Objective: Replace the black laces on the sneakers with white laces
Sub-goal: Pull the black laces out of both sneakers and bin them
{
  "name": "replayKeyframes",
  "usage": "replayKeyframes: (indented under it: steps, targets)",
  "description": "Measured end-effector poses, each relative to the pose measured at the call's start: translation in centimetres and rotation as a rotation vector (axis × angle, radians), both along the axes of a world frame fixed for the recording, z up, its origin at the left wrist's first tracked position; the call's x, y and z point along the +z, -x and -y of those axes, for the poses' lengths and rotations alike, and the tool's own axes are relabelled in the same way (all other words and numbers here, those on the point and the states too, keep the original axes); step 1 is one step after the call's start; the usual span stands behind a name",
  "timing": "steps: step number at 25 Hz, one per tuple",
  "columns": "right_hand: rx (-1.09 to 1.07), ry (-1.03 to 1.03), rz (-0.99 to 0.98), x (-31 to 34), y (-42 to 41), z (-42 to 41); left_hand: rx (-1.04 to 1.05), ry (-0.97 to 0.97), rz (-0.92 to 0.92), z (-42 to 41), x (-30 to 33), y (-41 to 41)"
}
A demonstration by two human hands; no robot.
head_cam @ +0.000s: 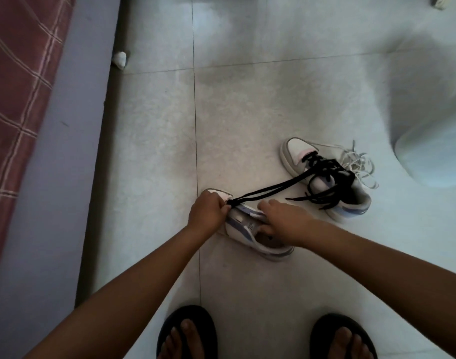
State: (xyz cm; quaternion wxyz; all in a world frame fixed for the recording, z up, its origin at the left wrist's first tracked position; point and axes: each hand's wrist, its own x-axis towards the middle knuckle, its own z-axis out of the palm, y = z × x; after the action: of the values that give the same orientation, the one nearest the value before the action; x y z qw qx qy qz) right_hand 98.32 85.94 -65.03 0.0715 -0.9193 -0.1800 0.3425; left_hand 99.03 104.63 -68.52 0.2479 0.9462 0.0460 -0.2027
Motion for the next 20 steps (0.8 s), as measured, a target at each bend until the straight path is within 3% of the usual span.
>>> replayKeyframes:
  steps: [3,8,10,13,17,20]
  targets:
    - [0.178,0.092,0.190,-1.8,-0.2,-1.1,-0.083,-0.107,-0.039,0.4,0.0,-0.4]
    - [0.270,0.182,0.222,-2.8,0.0,0.5,0.007,0.310,-0.266,-1.6,0.7,-1.0]
    - [0.327,0.199,0.226,-3.1,0.3,1.2,0.007,0.356,-0.318,-1.7,0.8,-0.3]
    - [0.339,0.200,0.205,-3.0,1.0,1.4,-0.161,0.161,-0.197,-0.7,0.3,0.4]
    - [0.308,0.213,0.169,-2.5,1.6,0.9,-0.478,-0.349,0.131,1.0,0.6,1.5]
    - [0.265,0.209,0.190,-2.4,1.4,-0.2,-0.440,-0.524,0.208,2.2,1.8,1.6]
